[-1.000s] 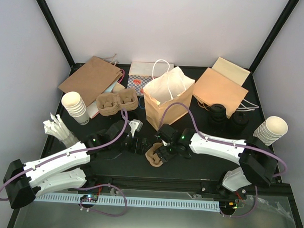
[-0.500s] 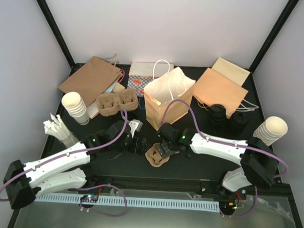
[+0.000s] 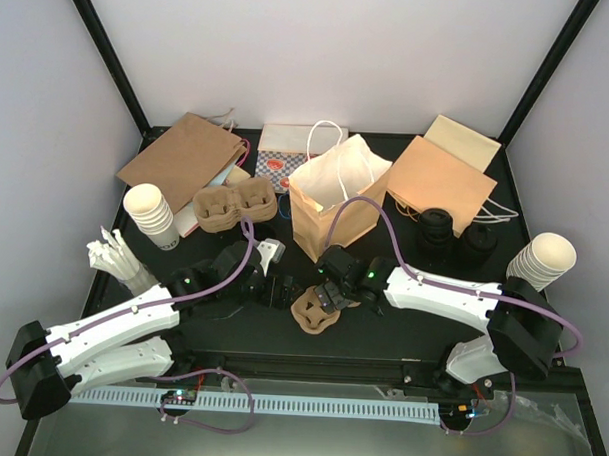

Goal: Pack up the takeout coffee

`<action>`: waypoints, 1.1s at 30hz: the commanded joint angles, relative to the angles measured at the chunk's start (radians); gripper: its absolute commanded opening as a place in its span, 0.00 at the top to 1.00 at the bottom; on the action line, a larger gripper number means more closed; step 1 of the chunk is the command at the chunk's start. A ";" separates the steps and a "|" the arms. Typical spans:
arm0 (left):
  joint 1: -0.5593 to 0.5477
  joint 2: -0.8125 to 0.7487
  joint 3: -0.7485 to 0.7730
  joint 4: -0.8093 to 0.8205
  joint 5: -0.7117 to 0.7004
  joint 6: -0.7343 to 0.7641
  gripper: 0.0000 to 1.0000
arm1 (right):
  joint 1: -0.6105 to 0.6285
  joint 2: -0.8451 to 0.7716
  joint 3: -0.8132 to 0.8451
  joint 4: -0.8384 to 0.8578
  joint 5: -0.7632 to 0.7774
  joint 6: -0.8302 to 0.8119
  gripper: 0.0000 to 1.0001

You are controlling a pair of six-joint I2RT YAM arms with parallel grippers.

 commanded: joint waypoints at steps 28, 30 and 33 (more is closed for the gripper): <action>0.007 0.000 0.024 0.003 0.002 0.013 0.01 | 0.002 0.065 -0.006 0.034 -0.080 -0.027 0.05; 0.007 0.000 0.024 0.003 0.002 0.014 0.01 | 0.002 0.071 -0.004 0.035 -0.091 -0.031 0.08; 0.007 0.000 0.024 0.003 0.002 0.014 0.01 | 0.003 0.087 0.002 0.032 -0.100 -0.037 0.12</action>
